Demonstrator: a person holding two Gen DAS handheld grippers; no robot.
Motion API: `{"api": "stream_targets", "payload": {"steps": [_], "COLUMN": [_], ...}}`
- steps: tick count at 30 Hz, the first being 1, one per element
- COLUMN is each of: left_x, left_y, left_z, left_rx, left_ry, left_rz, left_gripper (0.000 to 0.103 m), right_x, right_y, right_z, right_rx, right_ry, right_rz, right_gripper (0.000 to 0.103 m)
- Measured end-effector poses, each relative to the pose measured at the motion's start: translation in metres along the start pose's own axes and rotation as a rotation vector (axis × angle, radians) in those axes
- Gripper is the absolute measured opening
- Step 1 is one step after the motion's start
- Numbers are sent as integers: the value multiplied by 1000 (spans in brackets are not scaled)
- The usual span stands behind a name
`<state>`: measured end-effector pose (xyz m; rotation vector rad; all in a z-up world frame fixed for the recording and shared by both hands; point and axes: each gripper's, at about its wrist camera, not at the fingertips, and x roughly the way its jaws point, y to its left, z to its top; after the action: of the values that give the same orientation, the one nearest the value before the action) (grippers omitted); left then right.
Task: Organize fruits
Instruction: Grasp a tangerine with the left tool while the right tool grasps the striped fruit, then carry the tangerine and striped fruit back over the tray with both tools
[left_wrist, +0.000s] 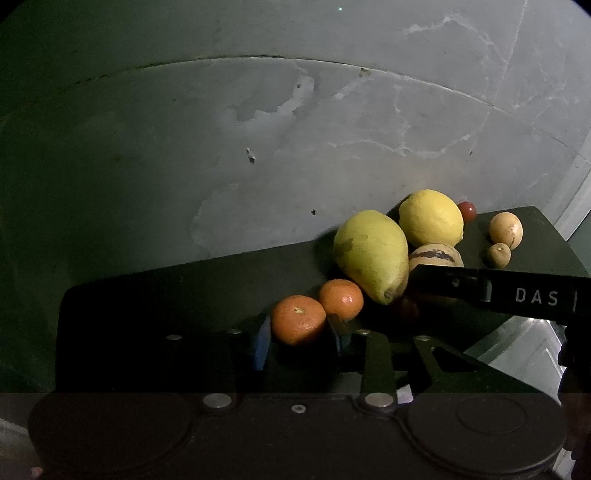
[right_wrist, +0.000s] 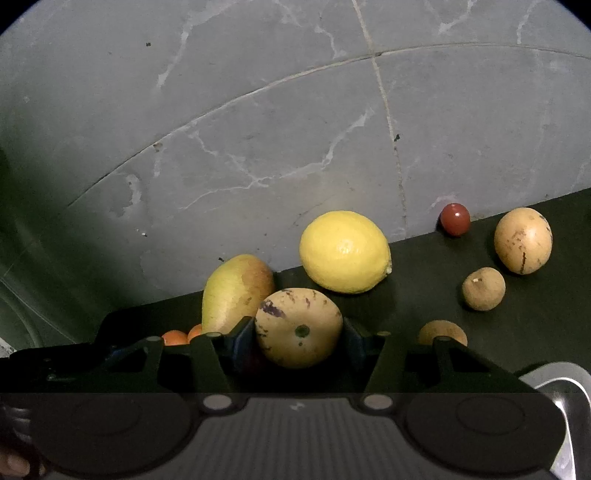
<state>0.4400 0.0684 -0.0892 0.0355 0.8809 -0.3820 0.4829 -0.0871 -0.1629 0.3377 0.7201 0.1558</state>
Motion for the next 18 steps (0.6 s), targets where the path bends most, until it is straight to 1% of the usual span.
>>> {"api": "stream_targets", "payload": {"steps": [4, 9, 18], "left_x": [-2, -10, -34], "left_y": [-6, -11, -24], "left_z": [-1, -5, -16], "left_rx": [-7, -45, -55], "left_ry": [4, -10, -32], "left_rz": [16, 24, 2], "left_gripper": [34, 33, 33], "right_x": [-7, -17, -52], "right_y": [4, 7, 6], "right_z": [-5, -12, -27], "right_rx": [-5, -8, -14], "right_ry": [-25, -52, -88], "right_rz": [13, 26, 44], "right_gripper": [56, 56, 56]}}
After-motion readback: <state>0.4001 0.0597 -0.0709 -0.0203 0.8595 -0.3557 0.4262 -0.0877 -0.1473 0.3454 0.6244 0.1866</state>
